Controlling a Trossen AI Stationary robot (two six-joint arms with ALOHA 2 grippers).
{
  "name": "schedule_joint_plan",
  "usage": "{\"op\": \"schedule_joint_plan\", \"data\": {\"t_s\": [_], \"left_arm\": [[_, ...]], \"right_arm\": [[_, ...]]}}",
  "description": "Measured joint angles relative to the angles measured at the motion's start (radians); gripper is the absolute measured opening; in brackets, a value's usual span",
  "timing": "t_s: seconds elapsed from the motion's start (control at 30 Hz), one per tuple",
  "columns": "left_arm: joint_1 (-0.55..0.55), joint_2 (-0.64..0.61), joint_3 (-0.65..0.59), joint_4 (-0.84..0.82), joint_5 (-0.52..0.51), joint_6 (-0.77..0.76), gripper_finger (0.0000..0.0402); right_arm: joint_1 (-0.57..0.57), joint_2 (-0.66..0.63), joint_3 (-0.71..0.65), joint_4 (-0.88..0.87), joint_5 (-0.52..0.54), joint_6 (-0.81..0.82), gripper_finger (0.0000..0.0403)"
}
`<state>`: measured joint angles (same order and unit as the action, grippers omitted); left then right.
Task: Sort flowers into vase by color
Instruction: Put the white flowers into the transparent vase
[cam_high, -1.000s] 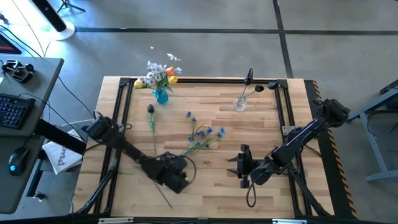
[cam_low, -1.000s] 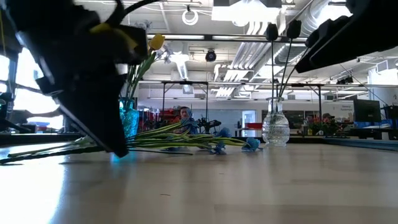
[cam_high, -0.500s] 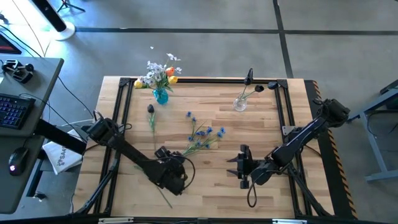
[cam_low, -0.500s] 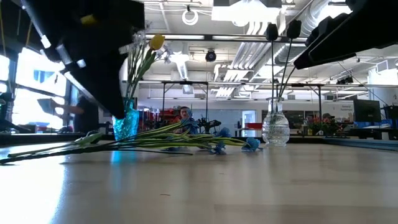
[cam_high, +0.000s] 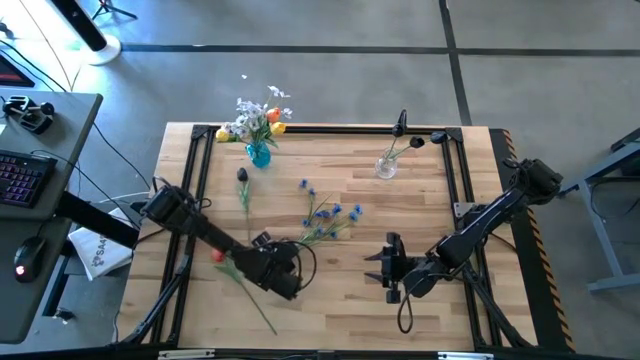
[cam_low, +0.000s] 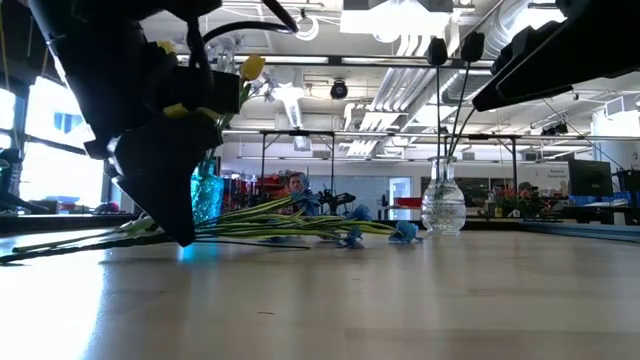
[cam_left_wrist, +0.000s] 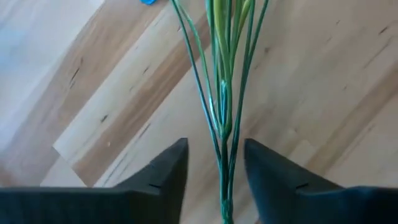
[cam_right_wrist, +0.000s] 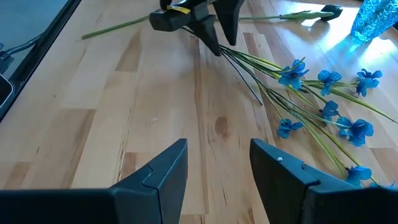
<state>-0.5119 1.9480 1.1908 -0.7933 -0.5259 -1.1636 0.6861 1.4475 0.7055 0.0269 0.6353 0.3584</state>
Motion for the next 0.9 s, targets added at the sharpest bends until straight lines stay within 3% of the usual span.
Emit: {"op": "schedule_joint_plan", "data": {"t_s": [0.27,0.53,0.73,0.9], "left_arm": [[0.016,0.000,0.000,0.011,0.007,0.040,0.0015],[-0.025,-0.024,0.000,0.154,-0.170,0.034,0.0002],[-0.068,-0.063,-0.001,0.518,-0.337,0.346,0.0001],[-0.068,-0.062,-0.001,0.895,-0.356,0.757,0.0001]], "right_arm": [[0.009,0.000,0.000,0.000,-0.004,-0.021,0.0169],[0.014,0.000,-0.047,0.083,-0.087,-0.060,0.0169],[0.014,0.000,-0.261,0.520,-0.113,-0.104,0.0169],[0.014,0.000,-0.369,0.776,-0.079,-0.076,0.0169]]}}
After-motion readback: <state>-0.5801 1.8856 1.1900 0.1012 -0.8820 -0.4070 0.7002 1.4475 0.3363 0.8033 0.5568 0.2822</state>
